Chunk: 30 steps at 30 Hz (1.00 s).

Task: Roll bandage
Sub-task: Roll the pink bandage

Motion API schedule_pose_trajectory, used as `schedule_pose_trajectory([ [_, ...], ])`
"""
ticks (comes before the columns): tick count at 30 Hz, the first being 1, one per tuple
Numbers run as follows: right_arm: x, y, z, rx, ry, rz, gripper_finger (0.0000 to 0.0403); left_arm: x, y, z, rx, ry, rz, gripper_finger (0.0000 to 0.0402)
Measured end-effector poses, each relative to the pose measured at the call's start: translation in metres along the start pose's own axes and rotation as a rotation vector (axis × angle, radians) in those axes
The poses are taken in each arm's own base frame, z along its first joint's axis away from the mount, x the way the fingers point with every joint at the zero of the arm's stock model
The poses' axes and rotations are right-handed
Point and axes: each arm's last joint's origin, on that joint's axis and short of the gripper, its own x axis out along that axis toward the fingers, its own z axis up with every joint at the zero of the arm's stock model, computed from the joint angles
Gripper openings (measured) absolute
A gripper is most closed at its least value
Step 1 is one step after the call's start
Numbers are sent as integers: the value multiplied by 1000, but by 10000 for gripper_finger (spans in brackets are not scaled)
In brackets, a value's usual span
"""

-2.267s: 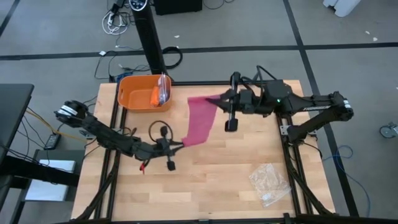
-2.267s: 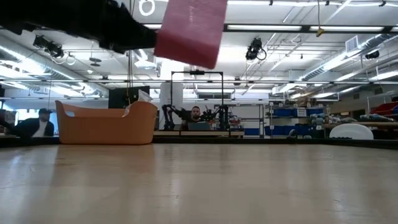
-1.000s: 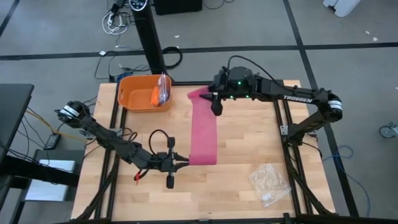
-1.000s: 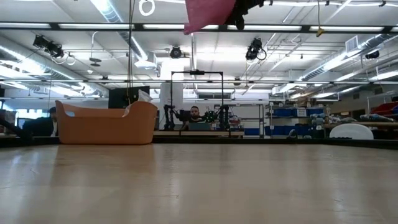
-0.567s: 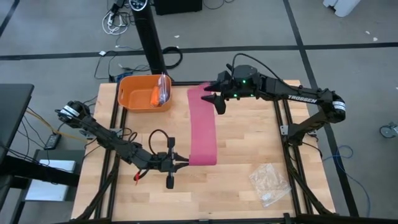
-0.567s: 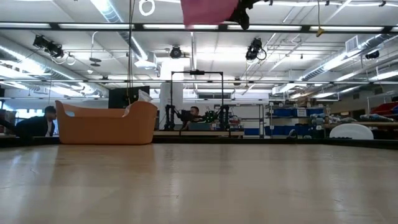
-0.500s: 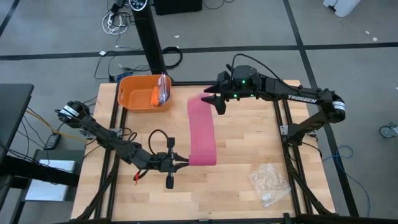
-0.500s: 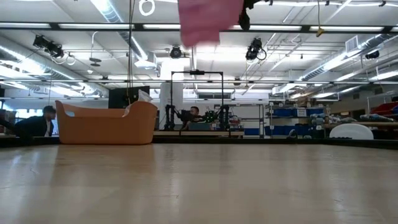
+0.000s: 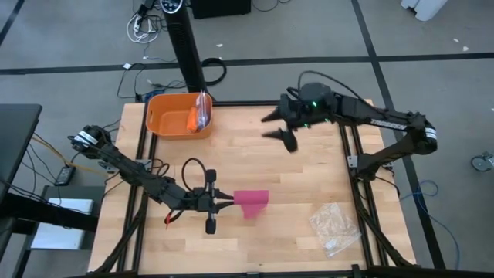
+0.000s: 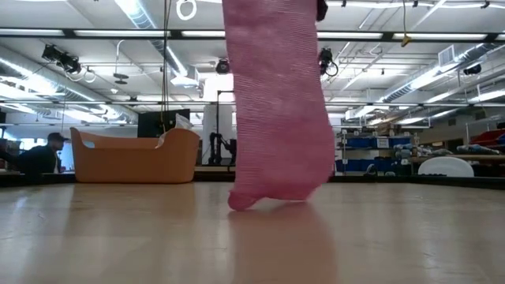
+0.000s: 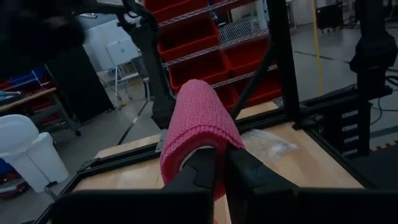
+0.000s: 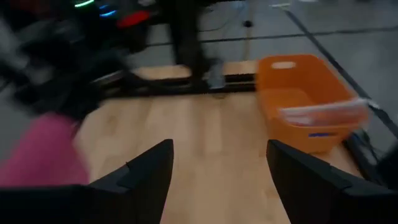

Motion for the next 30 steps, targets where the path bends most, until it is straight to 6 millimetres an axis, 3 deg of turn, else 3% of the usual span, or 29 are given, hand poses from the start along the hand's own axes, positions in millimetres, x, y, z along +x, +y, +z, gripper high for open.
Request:
schedule_pose_trajectory([
  [5, -9, 26, -33, -66, 48, 50, 281, 0, 2, 5, -7, -43, 22, 19],
  [11, -3, 41, -111, -35, -16, 72, 293, -2, 7, 14, -60, -111, 75, 19],
  [17, 0, 57, -176, 15, -217, 108, 282, -8, 16, 23, -90, -120, 161, 19],
  [20, 0, 63, -191, 79, -309, 142, 268, -12, 20, 29, -104, -141, 166, 19],
  [30, 25, 76, -210, 110, -247, 167, 258, -20, 29, 40, -129, -178, 187, 19],
])
